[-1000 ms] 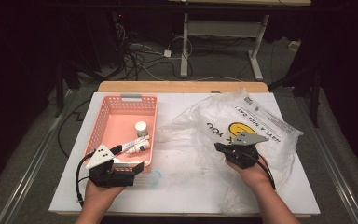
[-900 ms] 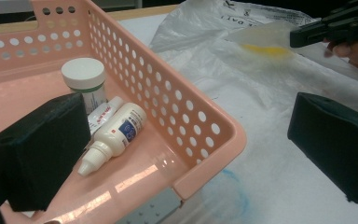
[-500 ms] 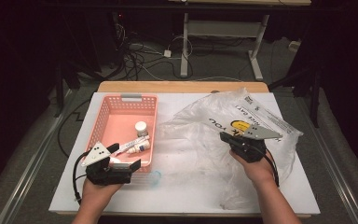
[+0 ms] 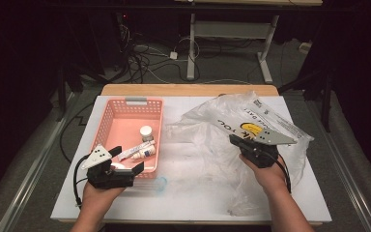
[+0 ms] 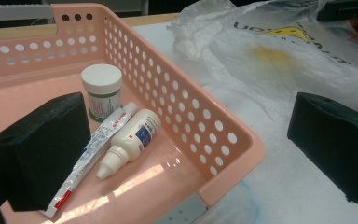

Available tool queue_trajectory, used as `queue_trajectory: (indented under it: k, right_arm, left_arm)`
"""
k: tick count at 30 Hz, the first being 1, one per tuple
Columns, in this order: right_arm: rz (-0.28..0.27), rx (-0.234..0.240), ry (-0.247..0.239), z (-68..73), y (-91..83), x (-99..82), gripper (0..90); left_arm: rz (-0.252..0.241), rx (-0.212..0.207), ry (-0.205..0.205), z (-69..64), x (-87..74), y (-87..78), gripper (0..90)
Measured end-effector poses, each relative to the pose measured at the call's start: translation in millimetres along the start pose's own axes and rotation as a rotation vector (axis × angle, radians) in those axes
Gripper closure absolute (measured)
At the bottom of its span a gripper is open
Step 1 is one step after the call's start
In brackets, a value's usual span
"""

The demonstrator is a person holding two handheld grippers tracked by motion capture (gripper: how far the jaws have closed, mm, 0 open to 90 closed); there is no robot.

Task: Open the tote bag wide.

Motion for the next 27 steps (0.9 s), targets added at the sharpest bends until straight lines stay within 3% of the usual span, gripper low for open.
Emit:
queue_trajectory:
  k: [7, 11, 13, 18, 27]
  right_arm:
    - [0.022, 0.008, -0.013, 1.9, 4.8, -2.1, 90.0]
    - [0.018, 0.012, -0.013, 1.8, 4.7, -2.0, 90.0]
    - [0.012, 0.013, -0.003, 0.5, 4.5, -1.8, 90.0]
    - [0.001, 0.010, 0.007, -2.8, 3.3, -1.9, 90.0]
    - [0.010, 0.019, 0.013, -2.8, 6.9, -2.8, 90.0]
  left_arm:
    - [0.022, 0.004, 0.012, -0.3, 11.1, 4.1, 0.0]
    - [-0.012, 0.008, 0.010, 3.7, 25.2, 2.1, 0.0]
    - [-0.037, -0.001, -0.012, 10.0, 34.2, 1.1, 0.0]
    - [-0.038, 0.026, -0.006, 26.6, 50.1, 6.5, 0.0]
    - [0.025, 0.070, 0.030, 48.5, 63.1, 26.7, 0.0]
Point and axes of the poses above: each handheld gripper's, and its own axes: y roughly forward along the jaws, x roughly out of its top, z roughly to its left, the point moved 4 cm from there along y, roughly forward along the jaws, and after that the axes turned 9 degrees about z, right-handed, at the moved point
